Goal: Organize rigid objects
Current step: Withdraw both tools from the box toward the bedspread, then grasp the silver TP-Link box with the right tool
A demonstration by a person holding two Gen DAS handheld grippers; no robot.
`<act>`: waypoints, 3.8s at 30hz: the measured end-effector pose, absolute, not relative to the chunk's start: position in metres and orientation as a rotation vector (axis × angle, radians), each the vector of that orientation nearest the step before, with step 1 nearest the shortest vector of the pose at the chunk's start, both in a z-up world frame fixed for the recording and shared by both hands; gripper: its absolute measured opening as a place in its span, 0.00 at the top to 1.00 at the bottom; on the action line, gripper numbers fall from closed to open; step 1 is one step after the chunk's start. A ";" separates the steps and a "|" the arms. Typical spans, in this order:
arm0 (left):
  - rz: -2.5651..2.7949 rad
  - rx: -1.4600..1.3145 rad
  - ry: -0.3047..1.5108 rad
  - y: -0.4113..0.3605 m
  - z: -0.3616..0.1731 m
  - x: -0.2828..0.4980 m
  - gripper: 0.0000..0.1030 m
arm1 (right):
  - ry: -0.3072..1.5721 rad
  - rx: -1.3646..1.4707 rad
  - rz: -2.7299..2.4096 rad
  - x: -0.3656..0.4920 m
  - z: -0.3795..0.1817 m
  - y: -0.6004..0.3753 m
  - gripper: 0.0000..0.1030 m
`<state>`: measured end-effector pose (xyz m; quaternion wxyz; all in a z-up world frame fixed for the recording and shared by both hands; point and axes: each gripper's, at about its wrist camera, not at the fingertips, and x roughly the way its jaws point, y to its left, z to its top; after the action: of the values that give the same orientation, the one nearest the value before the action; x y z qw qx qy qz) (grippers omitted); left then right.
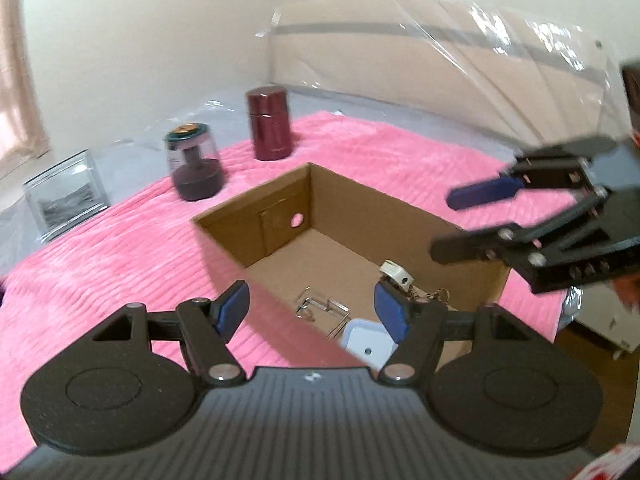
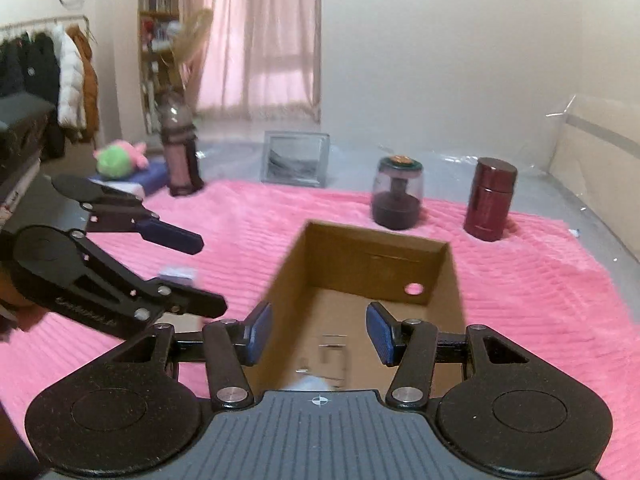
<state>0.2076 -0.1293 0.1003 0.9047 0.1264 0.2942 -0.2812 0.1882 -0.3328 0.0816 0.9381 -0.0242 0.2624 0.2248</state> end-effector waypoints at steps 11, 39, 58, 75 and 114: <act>-0.326 0.139 0.584 -0.022 0.094 0.127 0.37 | 0.468 0.075 0.517 0.112 0.070 -0.264 0.52; 0.010 -0.024 0.652 0.096 0.022 0.081 0.18 | 0.551 -0.078 0.536 0.142 -0.006 -0.141 0.12; 0.017 -0.056 0.698 0.115 -0.024 0.149 0.15 | 0.615 -0.187 0.504 0.237 -0.068 -0.089 0.08; 0.018 -0.125 0.739 0.125 -0.064 0.176 0.15 | 0.659 -0.217 0.491 0.281 -0.106 -0.073 0.15; -0.072 -0.116 0.751 0.096 -0.067 0.169 0.15 | 0.678 -0.587 0.331 0.238 -0.114 -0.095 0.20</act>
<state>0.1686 0.0957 -0.0668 0.9281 -0.0565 0.3664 -0.0352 0.2379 -0.0951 -0.1142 0.8879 -0.2825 0.3262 0.1593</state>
